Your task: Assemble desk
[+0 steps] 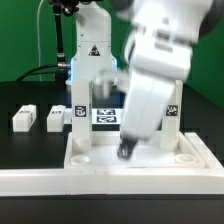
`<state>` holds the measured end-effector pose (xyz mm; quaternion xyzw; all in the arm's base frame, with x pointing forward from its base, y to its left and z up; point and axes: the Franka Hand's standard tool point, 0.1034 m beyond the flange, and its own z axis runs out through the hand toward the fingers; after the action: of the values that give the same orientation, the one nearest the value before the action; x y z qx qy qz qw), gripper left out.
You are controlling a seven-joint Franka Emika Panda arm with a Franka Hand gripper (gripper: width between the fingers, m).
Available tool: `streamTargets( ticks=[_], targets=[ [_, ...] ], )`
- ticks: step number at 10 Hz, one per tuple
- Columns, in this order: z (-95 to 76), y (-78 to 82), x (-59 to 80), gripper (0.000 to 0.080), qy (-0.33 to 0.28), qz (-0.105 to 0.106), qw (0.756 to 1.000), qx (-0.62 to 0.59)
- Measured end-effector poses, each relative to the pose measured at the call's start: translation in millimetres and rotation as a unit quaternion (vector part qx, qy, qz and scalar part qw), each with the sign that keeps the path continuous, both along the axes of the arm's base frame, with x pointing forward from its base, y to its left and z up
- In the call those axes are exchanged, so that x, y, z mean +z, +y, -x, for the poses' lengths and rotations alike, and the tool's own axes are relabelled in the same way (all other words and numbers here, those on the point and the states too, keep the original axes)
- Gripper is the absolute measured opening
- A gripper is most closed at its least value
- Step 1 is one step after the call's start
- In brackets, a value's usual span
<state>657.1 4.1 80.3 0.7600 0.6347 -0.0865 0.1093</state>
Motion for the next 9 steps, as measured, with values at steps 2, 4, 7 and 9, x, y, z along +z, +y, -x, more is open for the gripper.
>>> streamTargets(
  ticks=[2,4,7,9],
  targets=[
    [3.5,-25.8,44.1,0.0649,0.006,0.008,1.000,-0.028],
    [2.0,-53.7,50.6,0.0649,0.004,0.011,0.999,-0.048],
    [2.7,-51.2,49.2,0.0649,-0.022,0.010,0.990,-0.140],
    [2.9,-54.2,51.2,0.0649,-0.035,0.009,0.982,-0.185]
  ],
)
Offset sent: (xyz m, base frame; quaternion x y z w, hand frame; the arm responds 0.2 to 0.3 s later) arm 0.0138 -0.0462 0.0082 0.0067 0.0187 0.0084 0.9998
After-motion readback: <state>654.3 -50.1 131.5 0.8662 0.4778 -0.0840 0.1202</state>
